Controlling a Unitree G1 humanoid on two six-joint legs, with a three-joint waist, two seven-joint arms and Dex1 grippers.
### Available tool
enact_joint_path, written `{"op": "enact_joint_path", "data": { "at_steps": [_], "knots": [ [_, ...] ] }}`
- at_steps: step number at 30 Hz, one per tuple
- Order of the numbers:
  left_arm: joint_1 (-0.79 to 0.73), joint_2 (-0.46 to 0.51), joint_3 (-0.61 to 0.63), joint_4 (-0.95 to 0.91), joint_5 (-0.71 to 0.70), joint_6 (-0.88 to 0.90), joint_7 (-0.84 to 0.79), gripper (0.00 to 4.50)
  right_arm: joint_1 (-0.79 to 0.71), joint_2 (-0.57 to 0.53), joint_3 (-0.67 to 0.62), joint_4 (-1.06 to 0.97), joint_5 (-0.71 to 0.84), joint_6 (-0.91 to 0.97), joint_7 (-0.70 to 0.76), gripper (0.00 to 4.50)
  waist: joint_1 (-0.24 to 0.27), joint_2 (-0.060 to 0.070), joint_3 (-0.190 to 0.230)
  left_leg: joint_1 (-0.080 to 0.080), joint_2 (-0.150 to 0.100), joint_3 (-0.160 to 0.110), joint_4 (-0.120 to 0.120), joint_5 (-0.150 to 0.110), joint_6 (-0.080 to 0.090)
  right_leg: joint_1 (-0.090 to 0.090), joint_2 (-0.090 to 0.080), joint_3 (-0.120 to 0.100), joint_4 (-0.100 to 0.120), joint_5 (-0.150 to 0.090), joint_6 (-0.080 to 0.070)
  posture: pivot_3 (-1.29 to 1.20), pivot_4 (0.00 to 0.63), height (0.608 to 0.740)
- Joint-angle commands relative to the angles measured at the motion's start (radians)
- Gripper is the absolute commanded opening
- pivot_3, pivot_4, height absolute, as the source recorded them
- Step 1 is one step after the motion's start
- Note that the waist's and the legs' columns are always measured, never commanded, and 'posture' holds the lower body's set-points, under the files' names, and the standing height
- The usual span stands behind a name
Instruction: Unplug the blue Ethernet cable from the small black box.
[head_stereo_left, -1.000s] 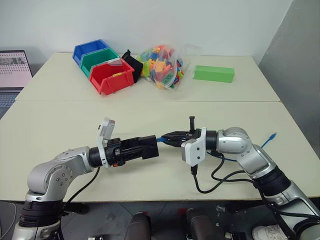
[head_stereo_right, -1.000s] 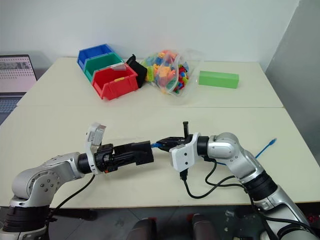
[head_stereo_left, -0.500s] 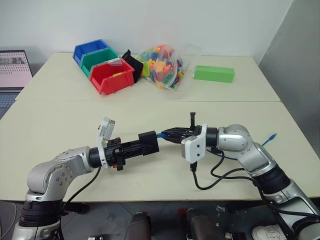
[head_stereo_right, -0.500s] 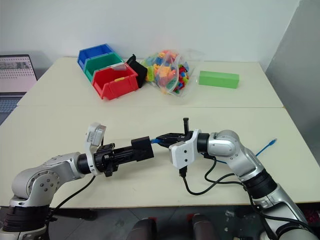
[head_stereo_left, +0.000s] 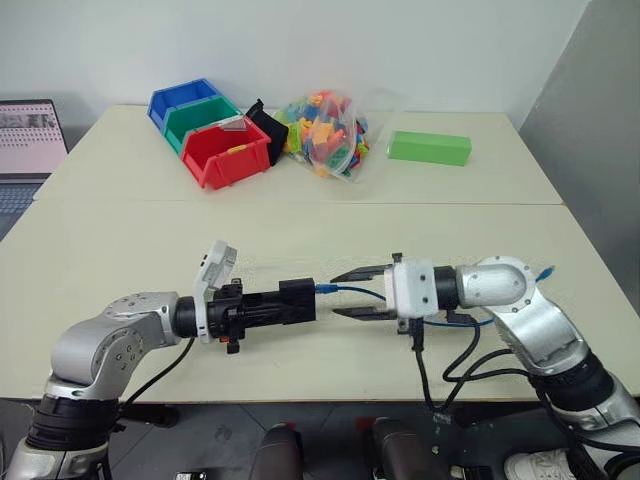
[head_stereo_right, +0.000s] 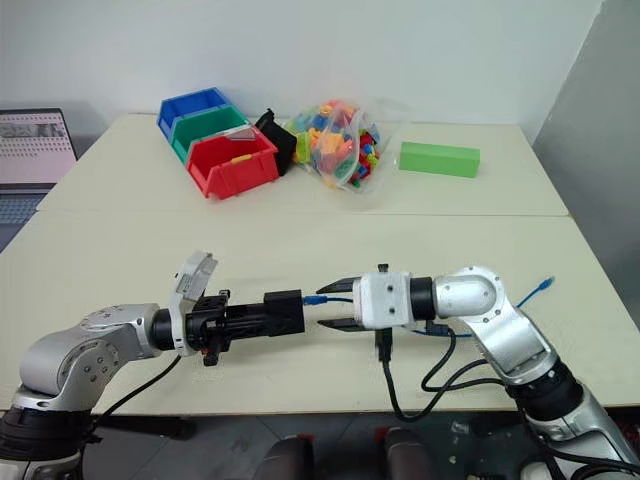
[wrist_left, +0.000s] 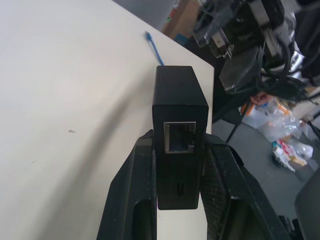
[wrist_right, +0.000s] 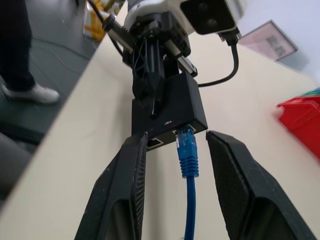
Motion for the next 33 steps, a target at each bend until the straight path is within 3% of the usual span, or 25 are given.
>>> {"op": "enact_joint_path", "data": {
  "at_steps": [1, 8, 26, 29, 33],
  "knots": [
    [-0.02, 0.017, -0.002, -0.021, 0.025, -0.066, -0.054, 0.79, 0.002, 0.041, -0.085, -0.044, 0.193, 0.263, -0.082, 1.98, 0.0, 0.0, 0.0, 0.0, 0.0, 0.0, 0.0, 0.0, 0.0, 0.0, 0.0, 0.0, 0.0, 0.0, 0.0, 0.0, 0.15, 0.74],
    [-0.035, 0.014, -0.016, -0.03, 0.038, -0.087, -0.077, 0.79, 0.018, 0.124, -0.134, 0.003, 0.327, 0.445, -0.169, 1.98, 0.0, 0.0, 0.0, -0.001, 0.0, 0.0, 0.0, 0.0, 0.0, 0.0, 0.0, 0.0, -0.001, -0.002, 0.003, 0.0, 0.15, 0.74],
    [-0.041, 0.015, -0.015, -0.041, 0.043, -0.092, -0.068, 0.79, -0.013, 0.172, -0.121, 0.084, 0.35, 0.479, -0.147, 1.98, -0.009, 0.0, 0.0, -0.001, 0.0, 0.0, 0.0, 0.0, 0.0, -0.001, 0.001, 0.0, -0.001, -0.002, 0.003, 0.0, 0.15, 0.74],
    [-0.04, 0.014, -0.014, -0.043, 0.043, -0.092, -0.066, 0.79, -0.015, 0.168, -0.118, 0.085, 0.348, 0.477, -0.143, 1.48, -0.009, 0.0, 0.0, -0.001, 0.0, 0.0, 0.0, 0.0, 0.0, -0.001, 0.001, 0.0, -0.001, -0.002, 0.003, 0.0, 0.15, 0.74],
    [-0.041, 0.011, -0.011, -0.045, 0.035, -0.086, -0.059, 0.79, -0.018, 0.159, -0.106, 0.082, 0.337, 0.468, -0.129, 0.39, -0.009, 0.0, 0.0, -0.001, 0.0, 0.001, 0.0, 0.0, 0.0, -0.001, 0.001, 0.0, -0.001, -0.002, 0.003, 0.0, 0.15, 0.74]
  ]
}}
